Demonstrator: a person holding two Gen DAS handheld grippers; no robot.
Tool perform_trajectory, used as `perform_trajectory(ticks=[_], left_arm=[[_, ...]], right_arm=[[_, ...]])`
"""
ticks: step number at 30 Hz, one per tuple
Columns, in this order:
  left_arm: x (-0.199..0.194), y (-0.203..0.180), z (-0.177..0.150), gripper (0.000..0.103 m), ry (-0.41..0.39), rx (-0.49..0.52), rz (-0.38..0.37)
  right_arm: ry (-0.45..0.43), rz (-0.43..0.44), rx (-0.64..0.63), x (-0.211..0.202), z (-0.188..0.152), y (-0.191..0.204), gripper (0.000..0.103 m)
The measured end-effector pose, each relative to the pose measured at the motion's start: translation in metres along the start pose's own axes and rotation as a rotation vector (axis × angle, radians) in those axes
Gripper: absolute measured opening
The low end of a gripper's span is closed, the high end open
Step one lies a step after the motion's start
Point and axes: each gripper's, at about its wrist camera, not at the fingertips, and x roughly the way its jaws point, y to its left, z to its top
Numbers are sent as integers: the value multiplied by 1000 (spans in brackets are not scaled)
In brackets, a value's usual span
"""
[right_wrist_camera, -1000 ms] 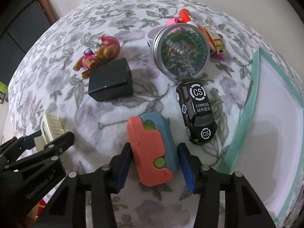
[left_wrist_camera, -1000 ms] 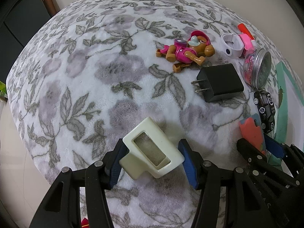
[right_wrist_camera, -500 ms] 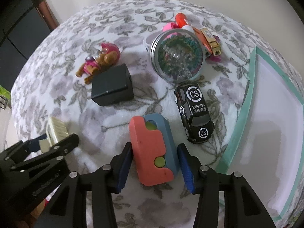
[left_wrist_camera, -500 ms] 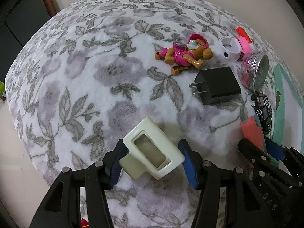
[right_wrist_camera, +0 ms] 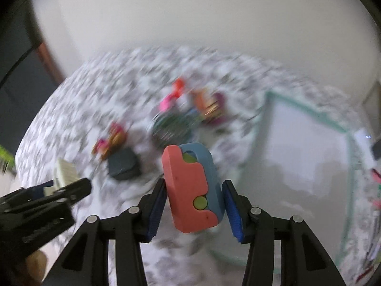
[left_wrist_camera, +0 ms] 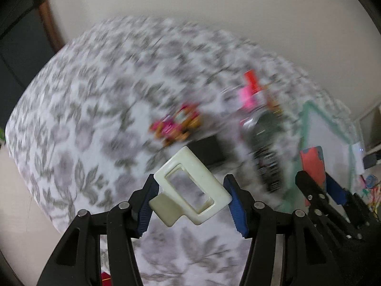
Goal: Organize rigid objects
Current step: 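Carry the cream holder over the teal-rimmed tray with left while right carries the block there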
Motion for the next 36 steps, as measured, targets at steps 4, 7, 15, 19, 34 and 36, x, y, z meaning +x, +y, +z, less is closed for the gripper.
perform_trajectory(ticks=[4, 7, 15, 19, 34, 36], left_arm=[[-20, -45, 16, 58, -36, 42, -45], [-31, -80, 23, 58, -59, 80, -71], [-32, -158, 36, 58, -56, 145, -190], [-24, -186, 41, 58, -63, 172, -189], [67, -238, 60, 58, 18, 218, -218], [79, -244, 57, 58, 31, 234, -220]], right_arm=[[-52, -50, 98, -15, 11, -34, 50], [-86, -98, 143, -24, 16, -54, 50], [-113, -175, 326, -33, 25, -128, 50], [-106, -207, 375, -30, 30, -155, 50], [7, -271, 471, 44, 28, -229, 50], [35, -270, 469, 56, 25, -233, 50]])
